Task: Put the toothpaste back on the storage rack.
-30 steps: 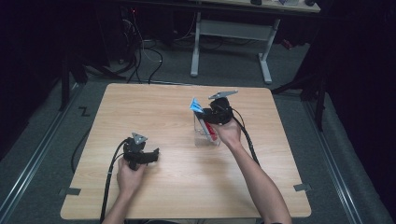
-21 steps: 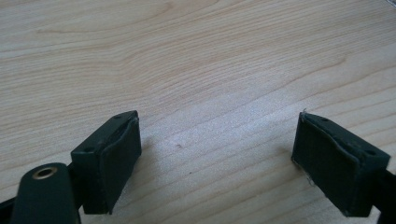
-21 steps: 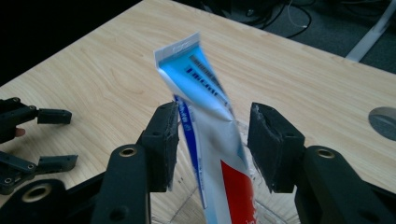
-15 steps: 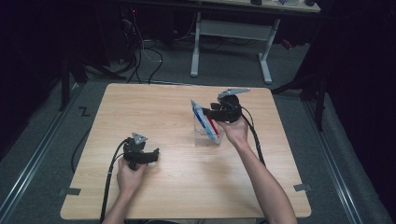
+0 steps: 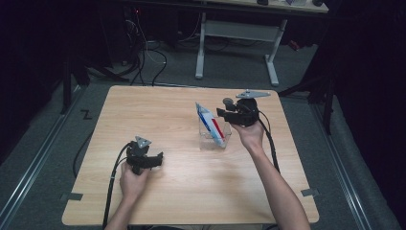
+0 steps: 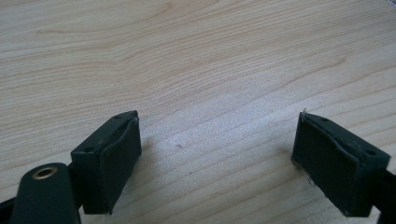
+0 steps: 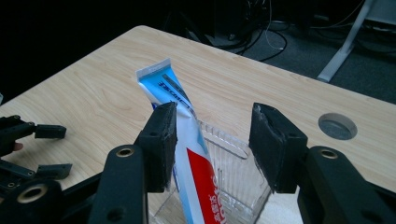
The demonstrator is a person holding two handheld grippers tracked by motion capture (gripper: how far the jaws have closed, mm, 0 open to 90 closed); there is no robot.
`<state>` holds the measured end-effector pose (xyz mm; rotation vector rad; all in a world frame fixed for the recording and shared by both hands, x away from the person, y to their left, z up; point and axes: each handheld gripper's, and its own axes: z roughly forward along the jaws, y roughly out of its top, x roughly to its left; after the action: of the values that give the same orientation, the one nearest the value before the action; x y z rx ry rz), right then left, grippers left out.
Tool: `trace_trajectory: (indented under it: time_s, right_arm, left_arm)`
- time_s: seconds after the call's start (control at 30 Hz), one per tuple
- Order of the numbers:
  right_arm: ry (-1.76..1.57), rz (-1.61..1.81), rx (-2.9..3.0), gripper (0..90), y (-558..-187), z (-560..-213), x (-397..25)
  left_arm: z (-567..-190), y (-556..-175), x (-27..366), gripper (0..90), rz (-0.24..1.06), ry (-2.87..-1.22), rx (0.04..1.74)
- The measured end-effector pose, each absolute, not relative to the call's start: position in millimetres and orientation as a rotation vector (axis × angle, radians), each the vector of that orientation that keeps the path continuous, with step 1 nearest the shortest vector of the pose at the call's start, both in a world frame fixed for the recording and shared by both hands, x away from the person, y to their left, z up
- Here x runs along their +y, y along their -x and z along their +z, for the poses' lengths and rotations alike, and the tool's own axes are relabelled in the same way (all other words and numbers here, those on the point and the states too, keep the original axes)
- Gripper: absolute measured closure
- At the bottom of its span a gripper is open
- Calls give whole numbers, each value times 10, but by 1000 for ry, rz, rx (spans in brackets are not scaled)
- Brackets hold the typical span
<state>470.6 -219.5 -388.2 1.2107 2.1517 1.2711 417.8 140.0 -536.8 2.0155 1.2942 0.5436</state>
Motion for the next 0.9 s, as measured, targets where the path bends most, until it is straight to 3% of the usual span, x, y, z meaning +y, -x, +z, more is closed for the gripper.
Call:
trace_trajectory:
  time_s: [0.9]
  right_arm:
    - [-1286, 1318, 2099, 504, -4440, -3703, -2614]
  left_arm:
    - [-5369, -4179, 1398, 157, 544, -2012, 1295]
